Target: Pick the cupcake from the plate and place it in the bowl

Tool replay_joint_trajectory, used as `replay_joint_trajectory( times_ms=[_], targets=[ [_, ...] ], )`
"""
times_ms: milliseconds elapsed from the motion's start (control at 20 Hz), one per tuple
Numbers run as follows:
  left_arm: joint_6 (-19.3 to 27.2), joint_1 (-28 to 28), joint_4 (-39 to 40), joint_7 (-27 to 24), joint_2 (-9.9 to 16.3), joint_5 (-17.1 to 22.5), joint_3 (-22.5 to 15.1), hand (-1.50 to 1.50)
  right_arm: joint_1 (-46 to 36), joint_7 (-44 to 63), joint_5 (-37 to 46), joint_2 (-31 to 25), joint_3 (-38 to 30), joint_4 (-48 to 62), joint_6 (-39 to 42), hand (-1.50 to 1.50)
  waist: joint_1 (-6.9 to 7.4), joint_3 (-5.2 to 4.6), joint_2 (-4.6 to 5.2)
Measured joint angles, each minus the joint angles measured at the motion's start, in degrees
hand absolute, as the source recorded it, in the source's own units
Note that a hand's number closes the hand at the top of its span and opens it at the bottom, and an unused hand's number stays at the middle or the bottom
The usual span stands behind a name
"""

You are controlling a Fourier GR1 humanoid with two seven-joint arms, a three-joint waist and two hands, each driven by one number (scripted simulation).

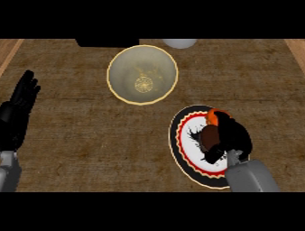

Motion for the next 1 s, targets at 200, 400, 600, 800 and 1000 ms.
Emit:
replay_joint_trajectory(
  times_ms=[200,400,600,800,1000],
  targets=[
    [0.03,-0.33,1.53,-1.42,-1.16,-0.73,-0.47,0.00,-3.97,2.27,0.96,1.06,3.05,4.12,-4.63,1.50,0.76,-0.14,0.15],
    [-1.32,-3.11,1.80,-1.19,-1.82,-0.72,-2.38,0.00,-14.17,8.98,-1.14,2.75,8.70,8.26,-6.70,1.50,5.54,0.37,1.73],
    [-2.39,-5.49,2.30,-1.32,-2.42,-1.00,-4.10,0.00,-23.71,13.29,-2.43,3.68,11.86,12.94,-8.72,1.50,9.36,0.64,2.94],
    [-3.09,-7.41,2.59,-0.74,-2.90,-1.21,-5.36,0.00,-32.75,15.80,-3.14,3.89,13.95,17.89,-10.86,1.50,11.38,0.70,3.20],
    [-2.73,-9.01,3.86,-0.37,-3.60,-1.78,-5.94,0.00,-41.68,18.31,-1.88,3.87,16.23,21.42,-12.56,1.50,11.61,0.61,2.90]
  ],
)
